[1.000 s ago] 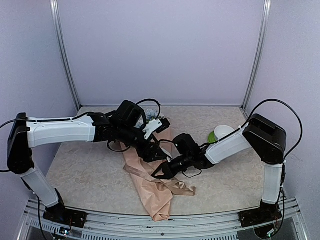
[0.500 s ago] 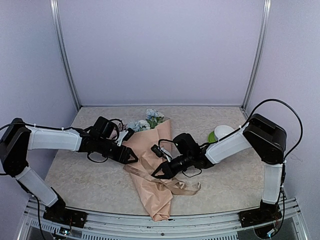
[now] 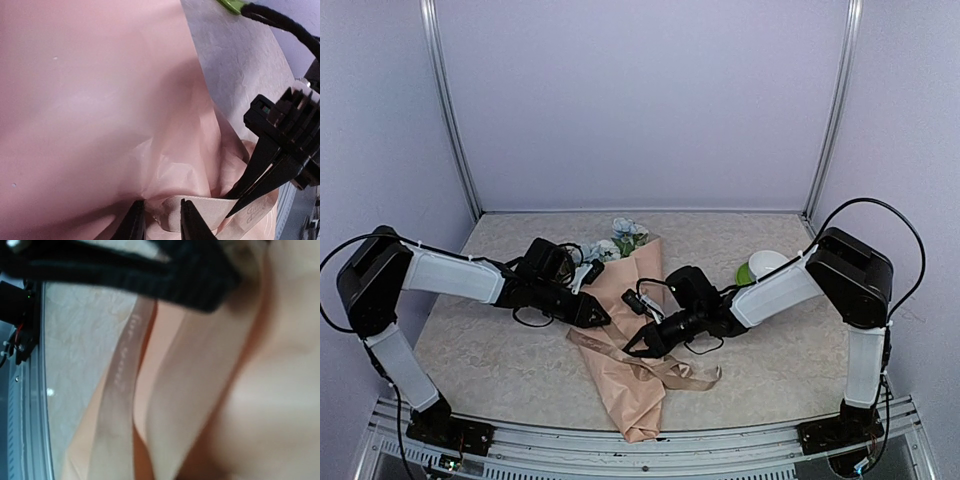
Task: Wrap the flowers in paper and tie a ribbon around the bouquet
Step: Move the folded bouquet to the right side of the ribbon.
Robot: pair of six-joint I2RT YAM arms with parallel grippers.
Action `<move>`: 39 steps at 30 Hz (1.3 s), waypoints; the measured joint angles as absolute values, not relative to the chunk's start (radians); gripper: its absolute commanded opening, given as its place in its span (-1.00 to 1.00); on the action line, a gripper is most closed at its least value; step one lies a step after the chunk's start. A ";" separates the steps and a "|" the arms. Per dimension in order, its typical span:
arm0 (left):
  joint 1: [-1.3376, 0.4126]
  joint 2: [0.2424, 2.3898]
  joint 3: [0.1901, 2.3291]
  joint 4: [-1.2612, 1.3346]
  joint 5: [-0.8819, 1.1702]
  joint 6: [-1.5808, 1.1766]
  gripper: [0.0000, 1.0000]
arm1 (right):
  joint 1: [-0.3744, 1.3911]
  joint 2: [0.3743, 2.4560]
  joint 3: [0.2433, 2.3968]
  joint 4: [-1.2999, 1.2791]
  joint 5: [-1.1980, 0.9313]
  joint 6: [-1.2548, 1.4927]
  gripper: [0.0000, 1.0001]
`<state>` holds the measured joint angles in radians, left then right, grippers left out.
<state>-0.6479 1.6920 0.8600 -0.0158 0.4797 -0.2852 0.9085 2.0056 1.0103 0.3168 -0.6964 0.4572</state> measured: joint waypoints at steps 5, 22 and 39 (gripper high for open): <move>-0.659 1.694 0.872 -0.013 0.496 -0.276 -1.00 | 0.908 2.006 1.019 0.311 -0.698 0.454 -1.00; -0.619 1.446 0.810 -0.077 0.253 -0.275 -1.00 | 0.859 2.033 1.024 0.324 -0.749 0.545 0.08; -0.591 1.003 0.782 -0.381 0.069 -0.319 -1.00 | 0.840 2.051 1.017 0.372 -0.794 0.591 0.02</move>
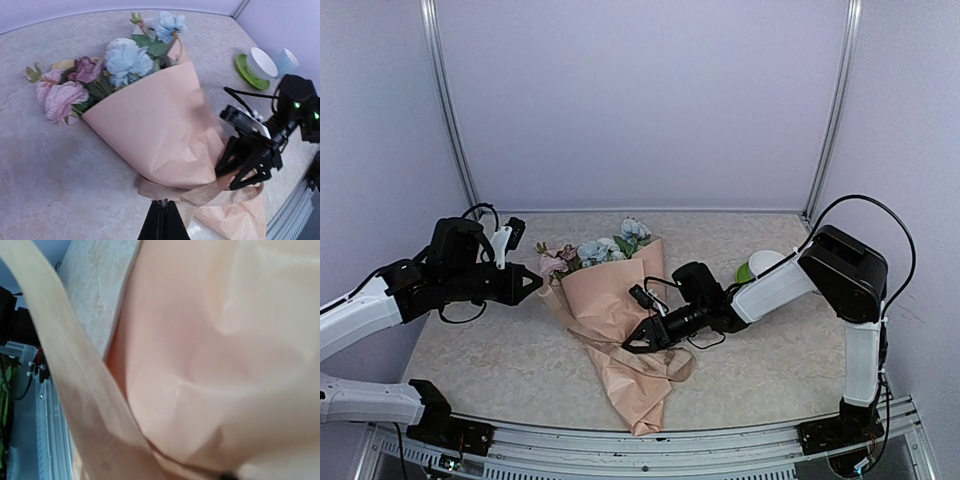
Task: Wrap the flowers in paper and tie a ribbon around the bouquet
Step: Move the folded bouquet to the right side of the ribbon, then cross the ribbon over the folded bouquet.
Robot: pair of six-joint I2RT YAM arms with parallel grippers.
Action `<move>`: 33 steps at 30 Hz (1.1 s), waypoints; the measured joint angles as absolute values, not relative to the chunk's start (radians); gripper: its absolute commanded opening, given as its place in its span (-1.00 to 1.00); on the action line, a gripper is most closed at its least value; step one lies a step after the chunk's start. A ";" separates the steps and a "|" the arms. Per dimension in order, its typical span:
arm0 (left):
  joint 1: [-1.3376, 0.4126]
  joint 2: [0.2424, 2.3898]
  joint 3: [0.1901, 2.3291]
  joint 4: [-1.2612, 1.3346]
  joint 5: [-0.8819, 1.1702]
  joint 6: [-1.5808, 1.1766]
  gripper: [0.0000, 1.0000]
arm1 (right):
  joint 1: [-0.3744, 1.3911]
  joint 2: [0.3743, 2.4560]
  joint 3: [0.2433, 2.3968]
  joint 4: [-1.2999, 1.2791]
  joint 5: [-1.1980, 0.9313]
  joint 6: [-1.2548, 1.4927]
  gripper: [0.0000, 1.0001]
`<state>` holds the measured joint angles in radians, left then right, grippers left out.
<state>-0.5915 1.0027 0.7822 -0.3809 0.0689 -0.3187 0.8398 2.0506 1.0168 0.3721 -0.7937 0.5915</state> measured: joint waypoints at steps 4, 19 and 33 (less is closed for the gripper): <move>-0.701 0.885 0.738 -0.408 0.188 -0.328 -1.00 | 0.839 2.052 1.017 0.373 -0.796 0.595 0.02; -1.195 1.259 0.730 -0.341 0.288 -0.233 0.31 | 0.836 2.064 1.032 0.363 -0.812 0.596 0.00; -0.933 1.250 0.845 -0.287 0.363 -0.008 0.98 | 0.836 2.064 1.038 0.351 -0.810 0.595 -0.03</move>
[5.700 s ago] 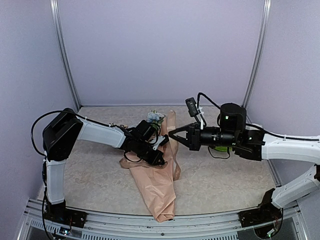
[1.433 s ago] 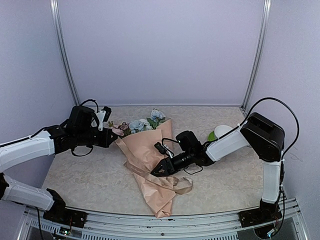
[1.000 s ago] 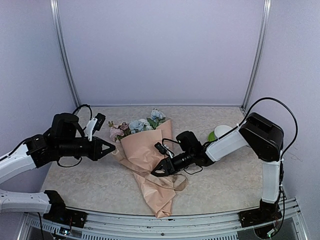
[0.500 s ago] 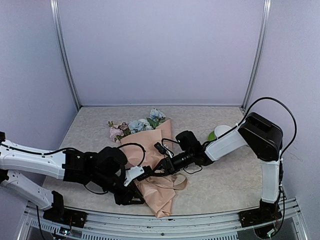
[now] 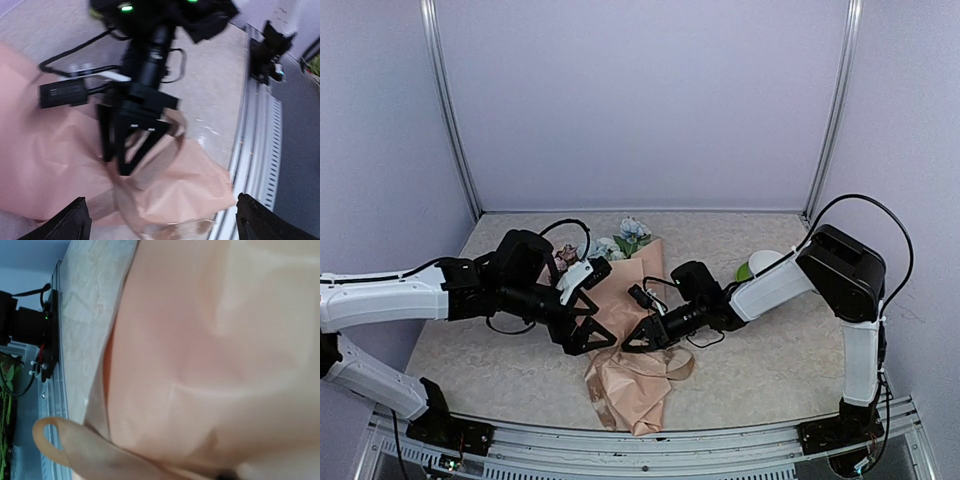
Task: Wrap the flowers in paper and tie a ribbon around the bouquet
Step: Cross the ribbon over the folded bouquet.
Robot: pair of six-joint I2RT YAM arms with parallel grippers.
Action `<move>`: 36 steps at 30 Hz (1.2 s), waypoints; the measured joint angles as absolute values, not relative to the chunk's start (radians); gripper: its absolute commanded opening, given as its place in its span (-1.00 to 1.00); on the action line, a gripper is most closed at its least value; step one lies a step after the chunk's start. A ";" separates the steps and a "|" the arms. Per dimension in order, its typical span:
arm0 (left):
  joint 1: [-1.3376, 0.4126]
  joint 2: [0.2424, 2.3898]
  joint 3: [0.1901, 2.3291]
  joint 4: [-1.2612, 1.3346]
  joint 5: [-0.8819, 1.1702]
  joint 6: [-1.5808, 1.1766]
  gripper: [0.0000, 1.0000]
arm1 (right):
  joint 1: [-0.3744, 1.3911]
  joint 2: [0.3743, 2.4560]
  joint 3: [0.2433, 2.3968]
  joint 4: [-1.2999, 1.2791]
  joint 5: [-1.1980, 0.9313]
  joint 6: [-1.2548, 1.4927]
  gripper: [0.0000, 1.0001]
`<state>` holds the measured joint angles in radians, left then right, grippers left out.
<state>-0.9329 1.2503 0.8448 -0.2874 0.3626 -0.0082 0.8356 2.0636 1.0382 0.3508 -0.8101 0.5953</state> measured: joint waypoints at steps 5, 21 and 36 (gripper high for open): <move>-0.852 1.422 0.911 -0.305 0.302 -0.009 0.89 | 0.836 2.066 1.043 0.345 -0.811 0.595 -0.06; -0.883 1.611 0.913 -0.311 0.234 0.122 0.50 | 0.834 2.075 1.046 0.351 -0.819 0.592 -0.13; -0.924 1.719 0.953 -0.334 0.157 0.125 -0.80 | 0.834 2.075 1.033 0.372 -0.819 0.589 -0.18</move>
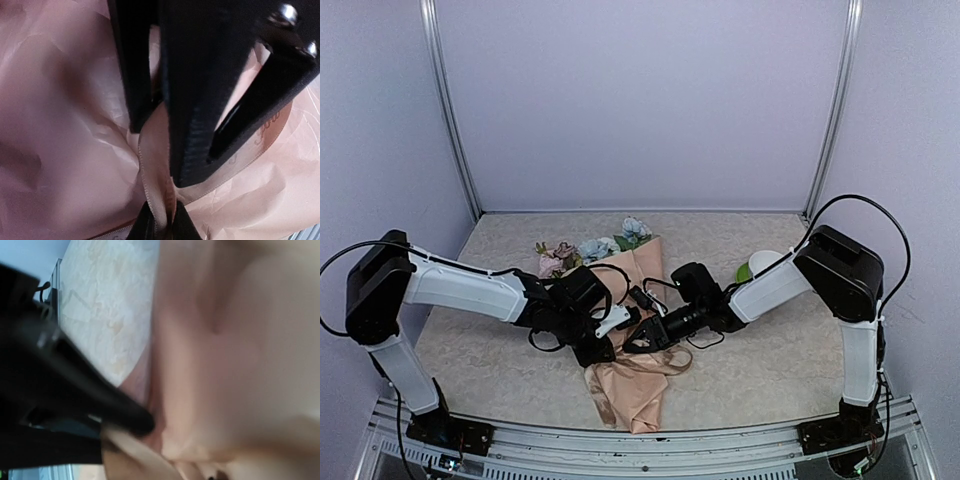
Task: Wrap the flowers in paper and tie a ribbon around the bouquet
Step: Cross the ribbon over the folded bouquet.
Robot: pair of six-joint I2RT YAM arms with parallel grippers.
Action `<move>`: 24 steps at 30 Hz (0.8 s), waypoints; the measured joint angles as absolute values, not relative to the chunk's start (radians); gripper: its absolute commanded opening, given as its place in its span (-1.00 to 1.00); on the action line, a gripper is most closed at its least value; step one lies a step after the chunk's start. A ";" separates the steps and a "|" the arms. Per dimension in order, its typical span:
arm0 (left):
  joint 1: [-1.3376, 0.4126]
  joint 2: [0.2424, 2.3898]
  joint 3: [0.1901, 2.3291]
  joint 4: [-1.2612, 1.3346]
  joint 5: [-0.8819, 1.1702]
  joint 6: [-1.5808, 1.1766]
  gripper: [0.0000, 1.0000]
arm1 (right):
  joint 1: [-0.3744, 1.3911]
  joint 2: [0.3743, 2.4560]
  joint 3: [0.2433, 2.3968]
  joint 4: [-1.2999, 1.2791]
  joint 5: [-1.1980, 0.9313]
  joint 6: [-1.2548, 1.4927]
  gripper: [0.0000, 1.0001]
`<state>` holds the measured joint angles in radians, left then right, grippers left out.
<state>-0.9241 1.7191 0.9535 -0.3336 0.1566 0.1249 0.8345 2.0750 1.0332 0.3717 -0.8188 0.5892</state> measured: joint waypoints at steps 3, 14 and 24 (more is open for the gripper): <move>-0.933 1.715 0.954 -0.333 0.149 0.117 -0.89 | 0.834 2.075 1.033 0.372 -0.819 0.589 -0.18; -0.913 1.591 0.972 -0.335 0.044 0.114 -1.00 | 0.827 2.075 1.010 0.403 -0.823 0.598 -0.17; -0.943 1.516 0.949 -0.164 -0.285 0.152 -1.00 | 0.826 2.074 1.005 0.415 -0.826 0.596 -0.15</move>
